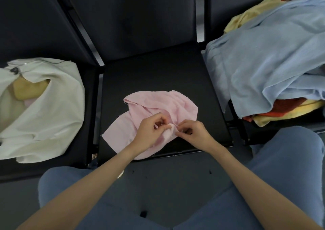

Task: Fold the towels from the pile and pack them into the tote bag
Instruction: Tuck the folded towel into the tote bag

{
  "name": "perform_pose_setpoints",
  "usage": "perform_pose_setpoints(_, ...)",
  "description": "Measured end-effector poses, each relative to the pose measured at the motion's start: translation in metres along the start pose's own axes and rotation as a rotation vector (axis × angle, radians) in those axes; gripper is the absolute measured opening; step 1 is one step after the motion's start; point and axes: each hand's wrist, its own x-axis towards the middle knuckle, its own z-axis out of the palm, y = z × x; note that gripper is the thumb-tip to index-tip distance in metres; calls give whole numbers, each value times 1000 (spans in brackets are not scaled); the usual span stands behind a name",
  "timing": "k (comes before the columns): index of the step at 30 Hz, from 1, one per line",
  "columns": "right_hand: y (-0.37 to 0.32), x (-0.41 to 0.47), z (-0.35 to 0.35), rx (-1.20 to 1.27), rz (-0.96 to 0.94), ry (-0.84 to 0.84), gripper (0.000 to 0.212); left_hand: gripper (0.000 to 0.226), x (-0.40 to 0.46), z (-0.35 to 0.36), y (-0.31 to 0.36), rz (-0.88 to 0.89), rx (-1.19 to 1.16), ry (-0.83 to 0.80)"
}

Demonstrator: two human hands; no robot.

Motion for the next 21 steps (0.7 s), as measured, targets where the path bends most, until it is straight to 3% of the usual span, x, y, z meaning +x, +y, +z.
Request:
perform_pose_setpoints(2, 1, 1, -1, 16, 15, 41, 4, 5, 9, -10, -9, -52, 67, 39)
perform_pose_setpoints(5, 3, 2, -4, 26, 4, 86, 10, 9, 32, -35, -39, -210, 194, 301)
perform_pose_setpoints(7, 4, 2, -4, 34, -9, 99, 7, 12, 47, -56, -64, -433, 234, 484)
perform_pose_setpoints(10, 7, 3, -4, 27, -8, 89, 2, 19, 65, -78, -92, -744, 85, 587)
perform_pose_setpoints(14, 9, 3, -4, 20, -10, 80, 3, 18, 76, -82, -95, -787, -155, 608)
perform_pose_setpoints(21, 8, 4, -3, 35, 13, 87, 2, 10, 89, -77, -93, -828, -245, 629)
